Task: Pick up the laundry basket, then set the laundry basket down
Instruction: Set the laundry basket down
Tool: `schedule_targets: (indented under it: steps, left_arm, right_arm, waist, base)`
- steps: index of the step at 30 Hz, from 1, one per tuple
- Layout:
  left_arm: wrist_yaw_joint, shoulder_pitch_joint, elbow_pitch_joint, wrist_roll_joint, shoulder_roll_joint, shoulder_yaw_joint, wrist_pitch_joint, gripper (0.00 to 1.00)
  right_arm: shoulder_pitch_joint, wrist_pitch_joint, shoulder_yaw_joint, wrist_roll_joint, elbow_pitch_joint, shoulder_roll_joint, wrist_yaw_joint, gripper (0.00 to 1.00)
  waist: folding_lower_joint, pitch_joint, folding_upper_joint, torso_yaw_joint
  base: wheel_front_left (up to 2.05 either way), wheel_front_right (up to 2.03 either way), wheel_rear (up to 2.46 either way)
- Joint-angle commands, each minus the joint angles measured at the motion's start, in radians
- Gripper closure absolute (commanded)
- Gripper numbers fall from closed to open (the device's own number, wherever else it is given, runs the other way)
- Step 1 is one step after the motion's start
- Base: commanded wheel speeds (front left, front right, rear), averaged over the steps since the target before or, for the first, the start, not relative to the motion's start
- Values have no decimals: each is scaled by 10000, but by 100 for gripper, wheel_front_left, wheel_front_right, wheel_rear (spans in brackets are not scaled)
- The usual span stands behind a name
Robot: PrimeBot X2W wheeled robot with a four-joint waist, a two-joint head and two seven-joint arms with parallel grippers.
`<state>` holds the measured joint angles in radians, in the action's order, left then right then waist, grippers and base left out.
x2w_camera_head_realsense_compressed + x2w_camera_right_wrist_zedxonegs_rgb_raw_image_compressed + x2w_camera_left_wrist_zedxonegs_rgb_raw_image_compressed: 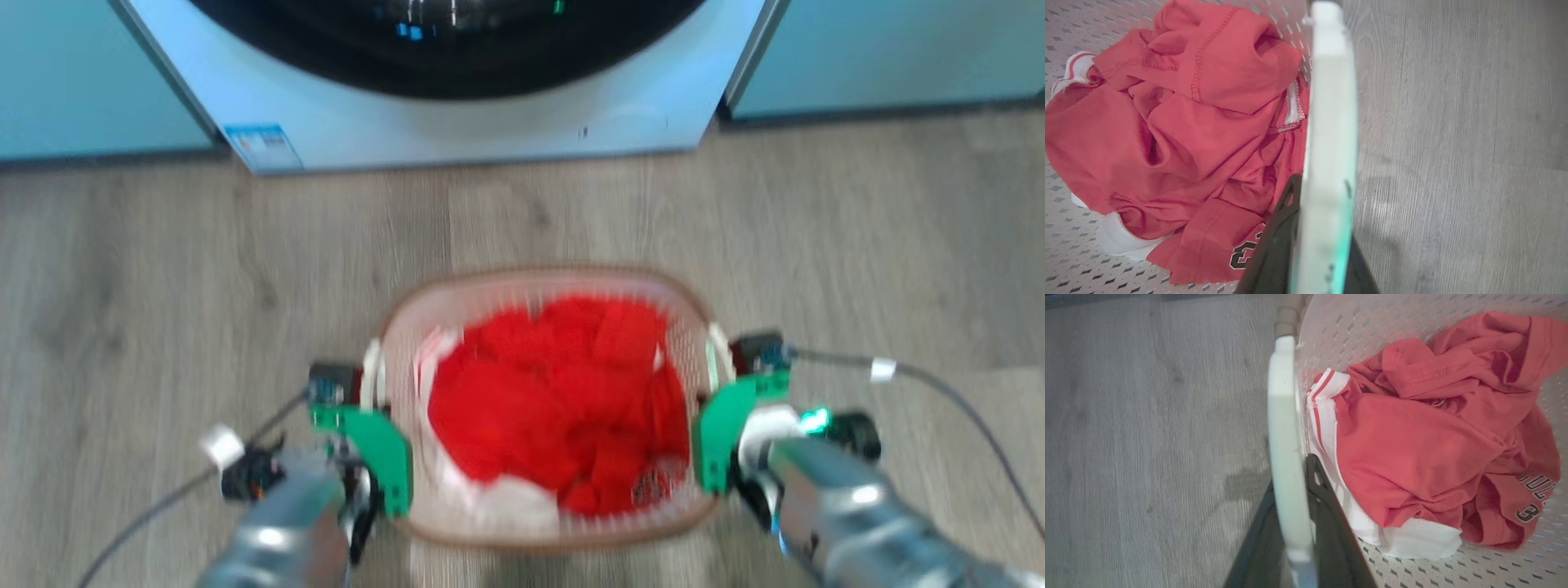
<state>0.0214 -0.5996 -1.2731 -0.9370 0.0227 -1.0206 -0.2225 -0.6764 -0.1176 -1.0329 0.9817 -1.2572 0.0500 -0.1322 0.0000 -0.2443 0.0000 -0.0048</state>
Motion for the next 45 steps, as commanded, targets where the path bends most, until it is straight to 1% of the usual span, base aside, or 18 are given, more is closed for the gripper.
schedule_targets:
  steps: [1, 6, 7, 14, 20, 30, 37, 38, 45]
  left_arm:
    - [245, -719, -17, 128, 315, 275, -220, 100]
    - [323, -1772, 42, 280, 359, 375, -344, 100]
    - [323, -1772, 42, 280, 359, 375, -344, 100]
    - [416, -3067, 194, 509, 382, 550, -386, 100]
    - [570, -3653, 516, 822, 390, 784, -390, 100]
    - [649, -3934, 707, 1352, 384, 1132, -391, 100]
    - [628, -3933, 734, 1611, 347, 1353, -392, 100]
    - [608, -3921, 727, 1684, 337, 1394, -392, 100]
    - [558, -3924, 687, 1906, 305, 1497, -392, 100]
  right_arm:
    - [-352, -238, -60, -195, 7, 3, 15, 100]
    - [-1440, -509, 159, -301, -184, 3, 15, 100]
    - [-1440, -509, 159, -301, -184, 3, 15, 100]
    - [-2721, -831, 497, -595, -320, 3, 15, 100]
    - [-3165, -767, 1181, -1294, -332, 184, 15, 100]
    - [-3381, -732, 2423, -2598, -334, 215, 15, 100]
    - [-3310, -676, 3294, -3489, -335, 167, 15, 100]
    - [-3281, -659, 3544, -3726, -335, 143, 15, 100]
    - [-3186, -579, 4333, -4534, -335, 57, 15, 100]
  waist:
    - [0, -1048, 0, 59]
    - [0, -2439, 0, 132]
    - [0, -2439, 0, 132]
    - [0, -4125, 0, 331]
    - [0, -5006, 0, 502]
    - [0, -5799, 0, 639]
    - [0, -6004, 0, 645]
    - [0, -6032, 0, 642]
    - [0, -6178, 0, 653]
  base:
    - [0, 0, 0]
    - [0, 0, 0]
    - [0, 0, 0]
    - [0, 0, 0]
    - [0, 0, 0]
    - [0, 0, 0]
    - [0, 0, 0]
    - [0, 0, 0]
    - [0, 0, 0]
